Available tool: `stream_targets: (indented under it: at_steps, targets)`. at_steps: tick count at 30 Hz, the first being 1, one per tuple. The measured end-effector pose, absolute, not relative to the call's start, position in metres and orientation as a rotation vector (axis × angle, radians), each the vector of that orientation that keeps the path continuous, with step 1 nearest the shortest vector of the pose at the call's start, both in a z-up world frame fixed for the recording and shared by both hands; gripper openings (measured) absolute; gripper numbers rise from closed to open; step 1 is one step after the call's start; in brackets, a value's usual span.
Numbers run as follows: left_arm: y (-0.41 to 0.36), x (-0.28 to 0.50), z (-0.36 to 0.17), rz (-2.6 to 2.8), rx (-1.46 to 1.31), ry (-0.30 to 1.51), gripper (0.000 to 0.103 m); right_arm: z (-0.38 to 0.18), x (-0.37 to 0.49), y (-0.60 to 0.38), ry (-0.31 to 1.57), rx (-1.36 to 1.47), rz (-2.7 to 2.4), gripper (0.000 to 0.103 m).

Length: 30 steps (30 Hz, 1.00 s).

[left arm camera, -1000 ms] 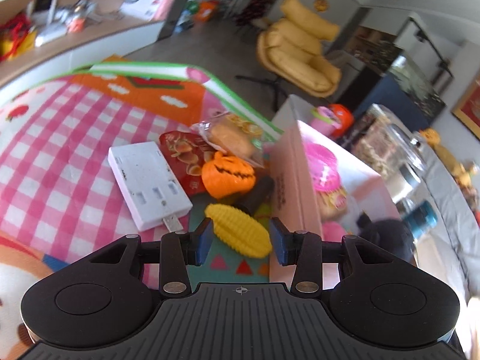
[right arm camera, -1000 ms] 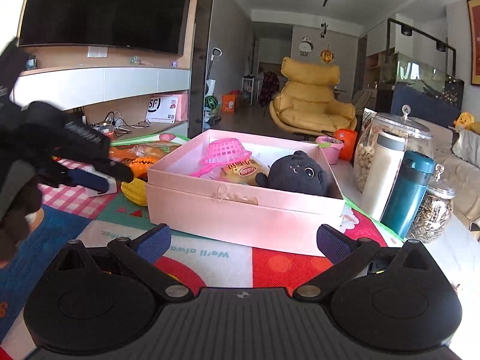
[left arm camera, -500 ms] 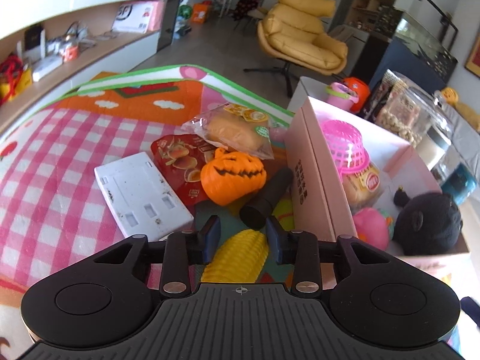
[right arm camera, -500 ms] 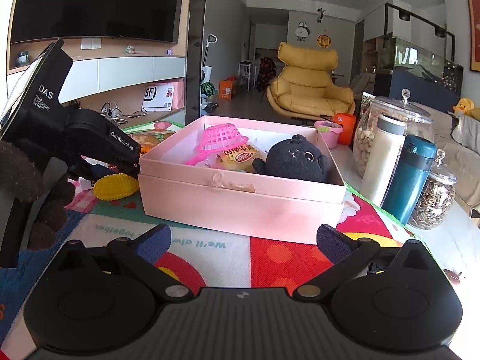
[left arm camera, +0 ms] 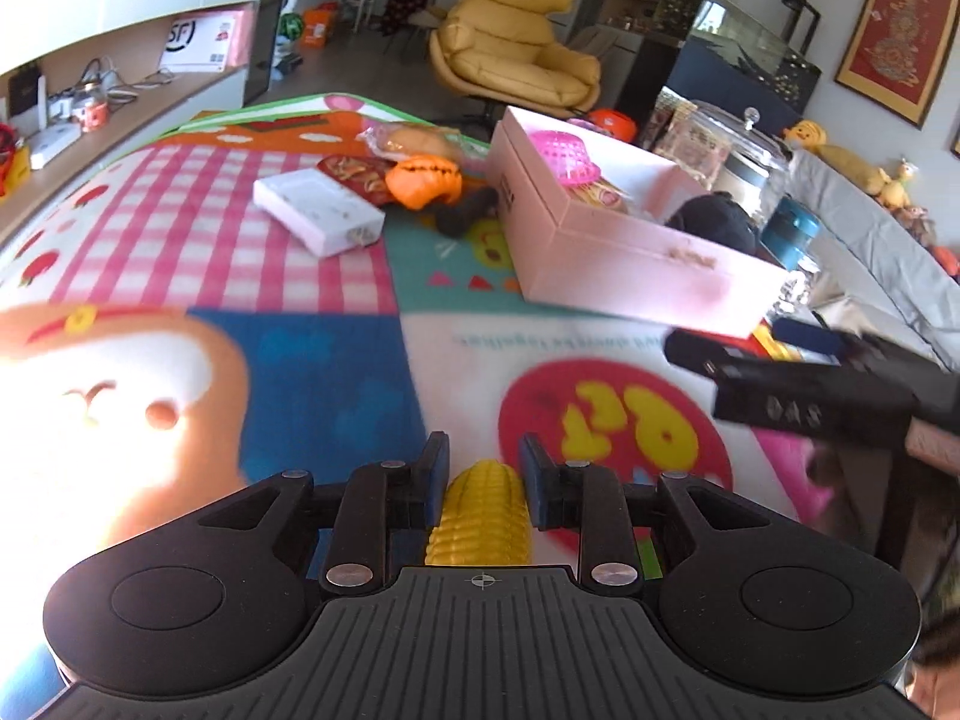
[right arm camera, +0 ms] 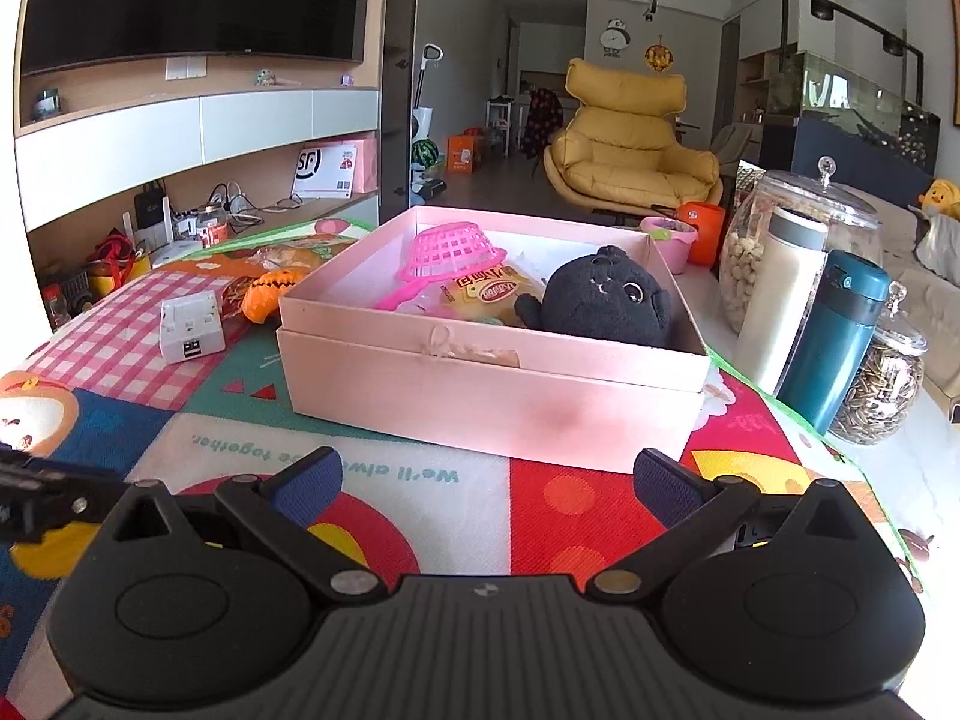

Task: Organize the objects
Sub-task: 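Grasp the yellow toy corn with the left tool, then grasp the white rectangular device with the right tool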

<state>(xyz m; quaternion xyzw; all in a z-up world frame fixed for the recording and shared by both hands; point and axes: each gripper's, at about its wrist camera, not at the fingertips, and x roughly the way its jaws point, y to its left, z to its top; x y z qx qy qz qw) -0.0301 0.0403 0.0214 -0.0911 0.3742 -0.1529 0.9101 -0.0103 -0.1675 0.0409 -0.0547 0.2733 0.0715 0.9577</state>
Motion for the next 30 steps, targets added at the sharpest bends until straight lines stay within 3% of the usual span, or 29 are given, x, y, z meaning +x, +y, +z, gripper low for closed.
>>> stream_targets:
  at_steps: [3, 5, 7, 14, 22, 25, 30]
  targets:
    - [0.044, -0.044, 0.022, -0.327, -0.155, 0.756, 0.029, 0.055, -0.003, -0.148, 0.583, -0.117, 0.294, 0.102]
    - [0.045, -0.047, 0.021, -0.338, -0.134, 0.745, 0.029, 0.07, 0.007, -0.13, 0.614, -0.106, 0.417, 0.086]
    - [0.05, -0.048, 0.019, -0.352, -0.154, 0.738, 0.029, 0.083, 0.023, -0.105, 0.646, -0.13, 0.499, 0.079]
    - [0.064, -0.049, 0.014, -0.385, -0.236, 0.72, 0.029, 0.08, 0.086, -0.013, 0.744, -0.334, 0.586, 0.079]
    - [0.075, -0.048, 0.01, -0.42, -0.306, 0.718, 0.029, 0.044, 0.141, 0.035, 0.852, -0.361, 0.535, 0.078]
    - [0.077, -0.049, 0.01, -0.424, -0.317, 0.713, 0.029, 0.047, 0.135, 0.034, 0.859, -0.362, 0.548, 0.049]
    - [0.077, -0.049, 0.01, -0.422, -0.323, 0.712, 0.029, 0.049, 0.097, 0.017, 0.87, -0.416, 0.587, 0.049]
